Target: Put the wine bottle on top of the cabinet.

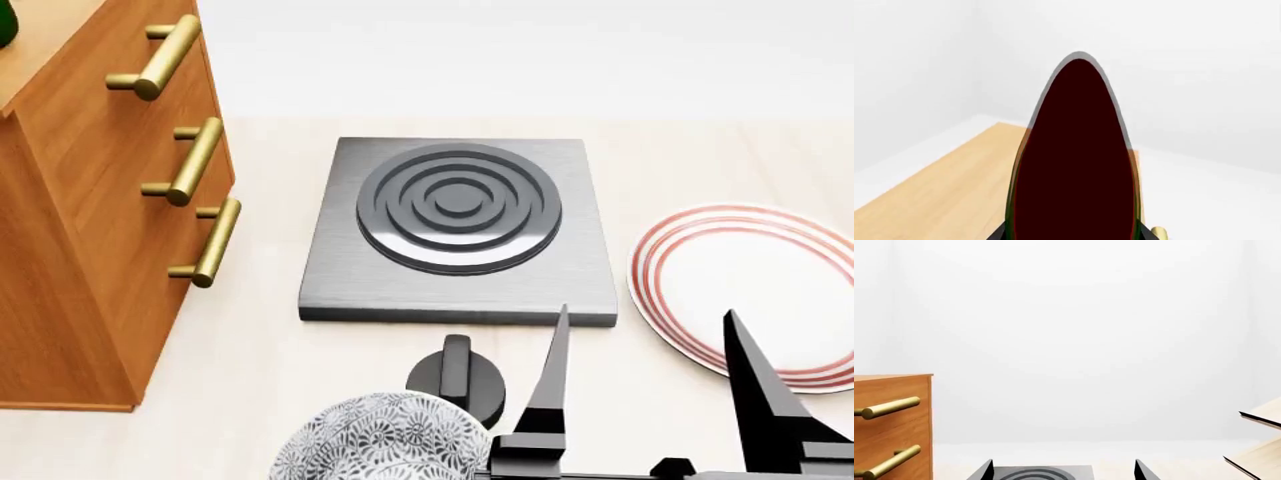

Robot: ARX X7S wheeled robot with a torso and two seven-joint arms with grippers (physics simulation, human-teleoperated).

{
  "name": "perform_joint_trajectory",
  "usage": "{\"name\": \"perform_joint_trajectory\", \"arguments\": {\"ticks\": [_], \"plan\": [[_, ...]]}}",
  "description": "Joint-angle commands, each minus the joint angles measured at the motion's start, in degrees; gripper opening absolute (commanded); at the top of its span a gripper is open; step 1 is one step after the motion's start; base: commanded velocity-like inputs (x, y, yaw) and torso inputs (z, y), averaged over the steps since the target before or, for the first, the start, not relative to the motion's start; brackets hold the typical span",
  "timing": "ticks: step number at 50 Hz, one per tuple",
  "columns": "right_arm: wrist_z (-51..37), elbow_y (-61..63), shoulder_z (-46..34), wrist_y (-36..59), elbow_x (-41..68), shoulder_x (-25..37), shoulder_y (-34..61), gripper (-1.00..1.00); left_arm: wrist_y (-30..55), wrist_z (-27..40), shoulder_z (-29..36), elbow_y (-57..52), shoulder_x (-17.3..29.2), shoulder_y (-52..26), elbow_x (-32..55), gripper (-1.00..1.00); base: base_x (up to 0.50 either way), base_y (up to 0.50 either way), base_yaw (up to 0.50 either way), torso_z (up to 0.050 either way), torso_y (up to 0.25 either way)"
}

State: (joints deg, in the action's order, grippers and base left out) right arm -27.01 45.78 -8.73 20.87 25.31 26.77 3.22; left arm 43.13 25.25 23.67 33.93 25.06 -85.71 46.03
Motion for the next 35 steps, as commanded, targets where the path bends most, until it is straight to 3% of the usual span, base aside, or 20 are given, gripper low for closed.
{"name": "perform_joint_trajectory", "arguments": {"ticks": [1,35], "plan": [[-0.13,-0.05,-0.13,-0.11,0.11,0.11,-0.01,1.0,-0.12,2.17,0.0,-0.24,0.64,3.89,0.7,-1.0,0.0,0.0,0.0,0.0,0.0],[-0.52,0.02,-0.62,-0.15,0.3,0.62,0.0,1.0,-4.84,1.16,2.06,-0.32,0.62,8.55,-2.14,-1.0,0.0,0.0,0.0,0.0,0.0]]}}
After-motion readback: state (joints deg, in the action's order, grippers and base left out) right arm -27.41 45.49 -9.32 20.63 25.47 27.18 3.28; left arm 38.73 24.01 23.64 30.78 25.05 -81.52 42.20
